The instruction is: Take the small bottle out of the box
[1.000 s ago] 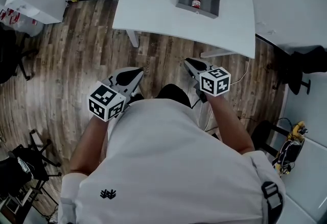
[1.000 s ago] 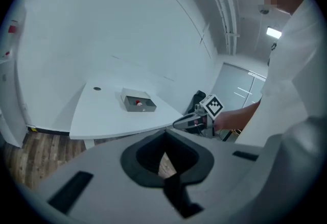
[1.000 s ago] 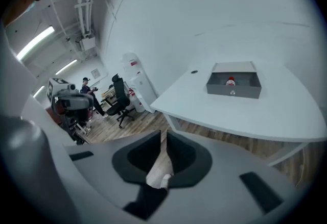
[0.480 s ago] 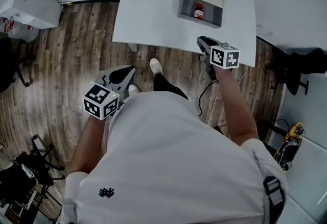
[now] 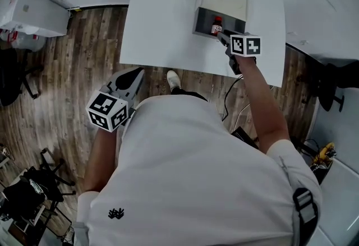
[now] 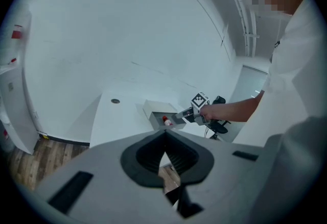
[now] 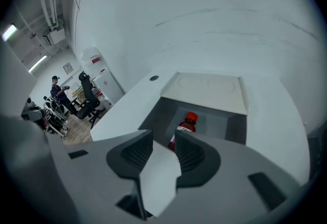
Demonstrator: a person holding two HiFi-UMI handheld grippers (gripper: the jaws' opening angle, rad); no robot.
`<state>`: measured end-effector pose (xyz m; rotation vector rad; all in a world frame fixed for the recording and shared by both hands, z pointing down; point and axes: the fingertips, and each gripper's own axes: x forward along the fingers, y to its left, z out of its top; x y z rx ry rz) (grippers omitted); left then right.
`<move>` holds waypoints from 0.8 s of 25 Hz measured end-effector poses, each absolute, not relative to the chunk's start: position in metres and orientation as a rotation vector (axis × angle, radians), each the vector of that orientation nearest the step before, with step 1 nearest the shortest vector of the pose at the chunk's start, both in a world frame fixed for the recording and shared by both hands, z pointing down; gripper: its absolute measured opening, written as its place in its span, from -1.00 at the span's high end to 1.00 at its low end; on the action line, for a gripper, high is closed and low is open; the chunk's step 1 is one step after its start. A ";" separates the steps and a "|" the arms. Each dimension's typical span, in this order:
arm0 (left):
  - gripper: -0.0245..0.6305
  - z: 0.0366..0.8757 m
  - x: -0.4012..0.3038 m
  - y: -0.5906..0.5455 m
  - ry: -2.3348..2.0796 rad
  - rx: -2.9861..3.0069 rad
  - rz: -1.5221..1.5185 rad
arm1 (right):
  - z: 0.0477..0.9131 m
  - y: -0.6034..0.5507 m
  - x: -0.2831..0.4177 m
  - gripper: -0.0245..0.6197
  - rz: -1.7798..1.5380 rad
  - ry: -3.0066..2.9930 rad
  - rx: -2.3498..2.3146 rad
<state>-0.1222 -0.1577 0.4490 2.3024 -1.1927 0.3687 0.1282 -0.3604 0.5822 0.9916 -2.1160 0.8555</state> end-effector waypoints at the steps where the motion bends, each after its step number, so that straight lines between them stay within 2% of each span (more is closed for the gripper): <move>1: 0.91 0.449 -0.121 -0.161 -1.198 2.297 0.369 | 0.587 -0.365 0.129 0.49 0.859 -2.103 0.985; 5: 0.91 0.450 -0.122 -0.174 -1.226 2.268 0.360 | 0.609 -0.381 0.127 0.32 0.886 -2.045 0.935; 13: 0.91 0.455 -0.129 -0.193 -1.276 2.216 0.358 | 0.644 -0.400 0.127 0.13 0.937 -1.920 0.877; 20: 0.91 0.457 -0.131 -0.201 -1.293 2.196 0.371 | 0.667 -0.400 0.125 0.08 0.983 -1.822 0.826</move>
